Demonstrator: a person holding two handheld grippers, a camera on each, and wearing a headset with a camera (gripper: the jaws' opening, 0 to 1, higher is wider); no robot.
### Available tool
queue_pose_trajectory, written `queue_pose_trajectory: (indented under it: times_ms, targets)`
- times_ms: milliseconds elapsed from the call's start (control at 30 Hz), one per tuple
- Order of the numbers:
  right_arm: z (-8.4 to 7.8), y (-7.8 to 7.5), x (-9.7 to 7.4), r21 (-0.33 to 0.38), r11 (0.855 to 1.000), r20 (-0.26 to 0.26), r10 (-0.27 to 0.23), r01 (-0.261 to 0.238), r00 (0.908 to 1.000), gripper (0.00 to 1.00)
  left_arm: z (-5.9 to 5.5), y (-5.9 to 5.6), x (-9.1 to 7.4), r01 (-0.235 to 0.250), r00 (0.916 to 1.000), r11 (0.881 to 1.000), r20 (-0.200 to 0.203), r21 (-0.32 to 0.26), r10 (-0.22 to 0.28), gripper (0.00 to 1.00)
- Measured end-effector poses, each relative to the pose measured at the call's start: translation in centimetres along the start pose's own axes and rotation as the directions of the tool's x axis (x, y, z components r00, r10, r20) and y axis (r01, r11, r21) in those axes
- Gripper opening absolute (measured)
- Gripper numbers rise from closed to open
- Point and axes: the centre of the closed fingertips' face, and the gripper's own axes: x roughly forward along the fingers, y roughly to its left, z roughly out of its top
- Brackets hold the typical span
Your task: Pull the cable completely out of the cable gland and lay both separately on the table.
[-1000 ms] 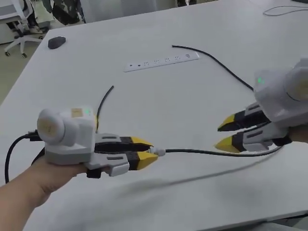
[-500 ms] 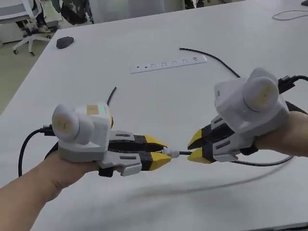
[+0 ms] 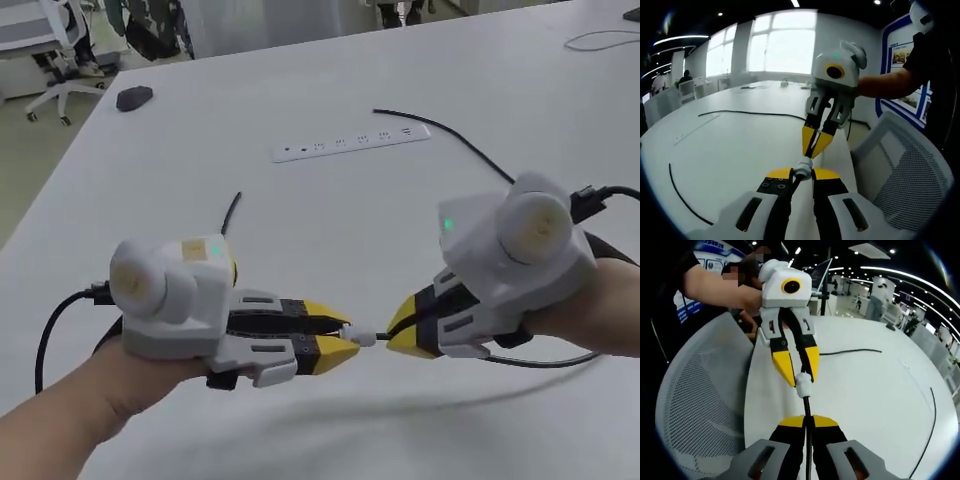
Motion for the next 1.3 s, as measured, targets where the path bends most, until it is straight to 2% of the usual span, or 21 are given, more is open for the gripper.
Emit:
queue_pose_trajectory:
  times_ms: [100,233,367,433,467,667,733,800,833,933,1033,1100,1133,1167,1200,1233,1300]
  targets:
    - [-1.6,-0.5,-0.6,0.009,1.000,-0.005,-0.028,0.028,0.9996,0.00,0.0,0.4,-0.7,-0.012,0.9999,1.000,0.007,-0.003,0.012,0.15]
    - [-4.3,-1.2,-1.6,0.071,0.995,-0.026,-0.065,0.067,0.9975,0.00,-0.1,0.6,-1.3,-0.022,0.9997,1.000,0.007,0.000,0.022,0.15]
    - [-7.0,-2.3,-2.8,0.100,0.988,-0.075,-0.114,0.121,0.9907,0.00,-0.5,1.1,-2.1,-0.043,0.9991,0.999,0.000,-0.001,0.043,0.15]
    - [-8.1,-2.8,-3.6,0.111,0.983,-0.089,-0.135,0.144,0.9869,0.00,-0.3,1.3,-2.6,-0.053,0.9984,0.999,0.018,-0.011,0.054,0.15]
    - [-8.9,-3.3,-4.1,0.119,0.977,-0.106,-0.164,0.176,0.9808,0.00,-0.4,1.5,-2.9,-0.062,0.9978,0.998,0.023,-0.018,0.063,0.15]
    - [-11.5,-4.3,-5.8,0.182,0.954,-0.140,-0.216,0.240,0.9663,0.00,-0.4,1.7,-3.7,-0.080,0.9960,0.996,0.037,-0.036,0.081,0.15]
    - [-13.1,-4.4,-6.1,0.203,0.942,-0.186,-0.232,0.268,0.9548,0.00,-0.6,1.8,-4.0,-0.086,0.9957,0.996,0.031,-0.033,0.087,0.15]
    - [-14.6,-4.7,-6.4,0.187,0.938,-0.221,-0.249,0.292,0.9429,0.00,-0.7,1.9,-4.5,-0.093,0.9952,0.995,0.026,-0.034,0.094,0.15]
    - [-15.2,-4.7,-6.5,0.191,0.937,-0.230,-0.246,0.292,0.9414,0.00,-0.8,1.9,-4.6,-0.097,0.9949,0.995,0.025,-0.032,0.098,0.15]
    - [-16.1,-4.7,-6.9,0.218,0.930,-0.231,-0.247,0.297,0.9413,0.00,-1.0,2.1,-5.1,-0.110,0.9936,0.993,0.022,-0.035,0.111,0.15]
    - [-16.0,-4.6,-7.0,0.231,0.926,-0.219,-0.251,0.300,0.9430,0.00,-1.2,2.1,-5.2,-0.115,0.9931,0.993,0.019,-0.037,0.115,0.15]
    - [-16.1,-4.6,-7.0,0.242,0.923,-0.229,-0.244,0.298,0.9423,0.00,-1.2,1.9,-5.1,-0.112,0.9935,0.993,0.018,-0.038,0.113,0.15]
    - [-16.2,-4.6,-6.8,0.230,0.926,-0.245,-0.243,0.300,0.9385,0.01,-1.2,1.9,-5.0,-0.112,0.9935,0.993,0.015,-0.034,0.112,0.15]
    - [-16.5,-4.7,-6.8,0.225,0.922,-0.265,-0.252,0.314,0.9307,0.04,-1.2,1.9,-5.0,-0.112,0.9935,0.993,0.015,-0.035,0.113,0.15]
    - [-16.8,-4.8,-6.9,0.191,0.925,-0.299,-0.265,0.329,0.9169,0.10,-1.0,1.8,-5.0,-0.114,0.9932,0.993,0.019,-0.038,0.115,0.15]
    - [-16.7,-4.5,-6.9,0.217,0.920,-0.294,-0.257,0.326,0.9207,0.14,-0.7,1.7,-4.9,-0.119,0.9927,0.992,0.020,-0.032,0.119,0.15]
    - [-15.9,-4.4,-6.9,0.213,0.928,-0.280,-0.243,0.307,0.9288,0.18,-0.5,1.7,-4.8,-0.117,0.9929,0.993,0.018,-0.023,0.117,0.15]
